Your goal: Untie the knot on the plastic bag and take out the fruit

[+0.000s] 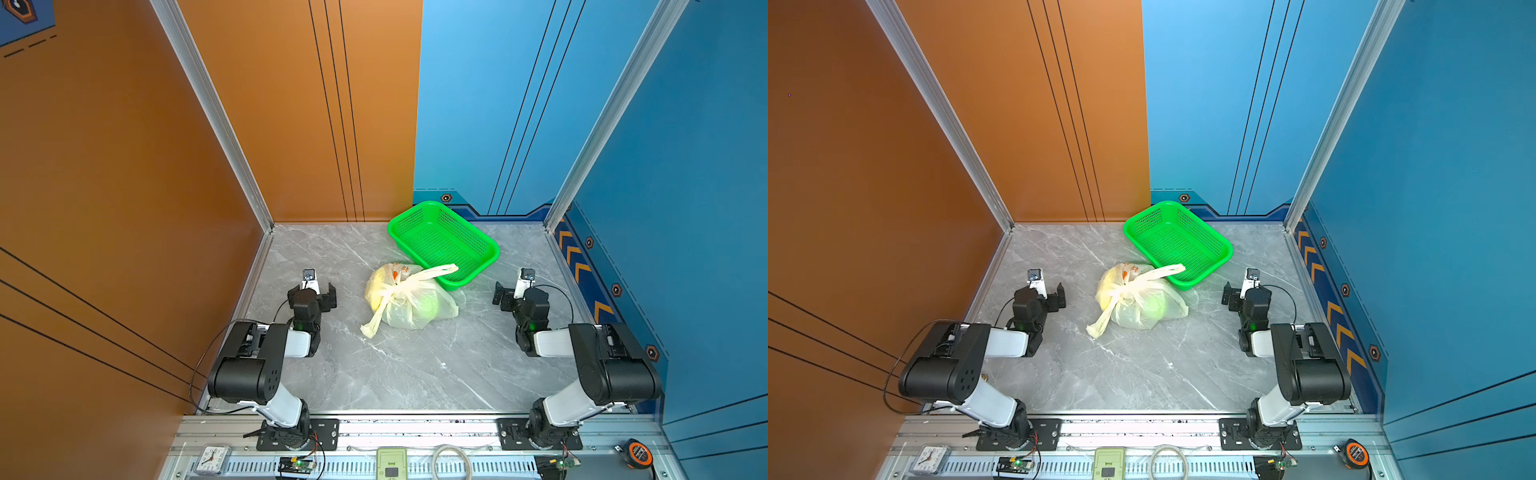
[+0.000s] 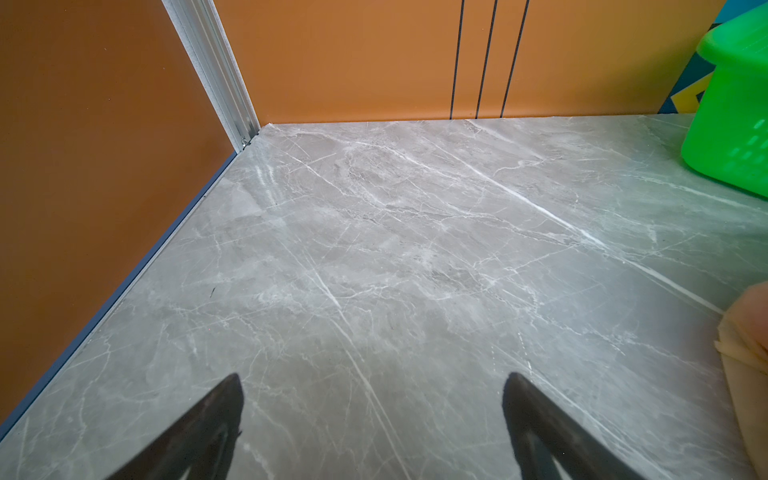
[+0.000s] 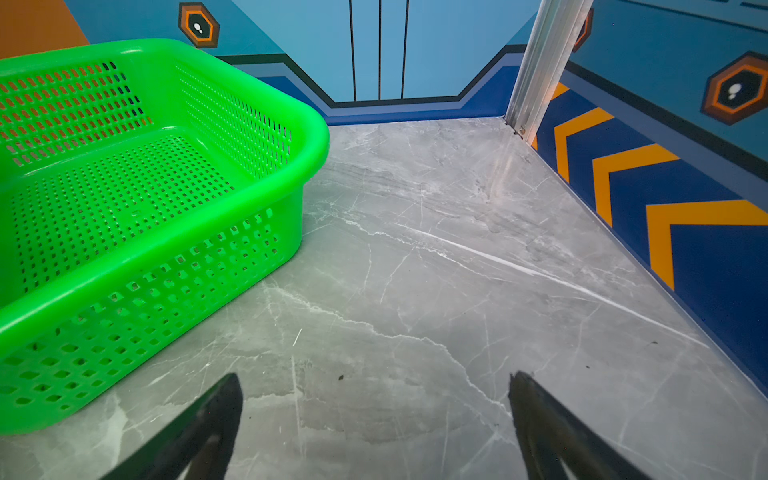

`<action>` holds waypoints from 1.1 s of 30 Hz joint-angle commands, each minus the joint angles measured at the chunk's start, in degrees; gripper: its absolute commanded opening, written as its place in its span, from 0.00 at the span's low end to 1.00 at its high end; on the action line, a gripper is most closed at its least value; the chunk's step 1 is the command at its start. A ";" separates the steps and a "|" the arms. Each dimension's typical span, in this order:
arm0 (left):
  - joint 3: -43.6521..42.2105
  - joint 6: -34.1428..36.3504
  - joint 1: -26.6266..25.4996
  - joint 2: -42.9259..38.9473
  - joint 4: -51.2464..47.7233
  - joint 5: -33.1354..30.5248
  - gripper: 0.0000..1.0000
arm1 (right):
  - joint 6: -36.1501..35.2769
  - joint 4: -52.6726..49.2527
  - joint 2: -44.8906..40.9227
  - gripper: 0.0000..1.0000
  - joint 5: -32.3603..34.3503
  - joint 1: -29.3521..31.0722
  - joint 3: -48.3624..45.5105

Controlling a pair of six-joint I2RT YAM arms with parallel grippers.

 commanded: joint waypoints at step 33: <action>13.40 -16.03 -1.49 -15.68 -35.90 11.25 0.98 | 4.59 -71.32 -0.12 1.00 -6.98 8.88 47.76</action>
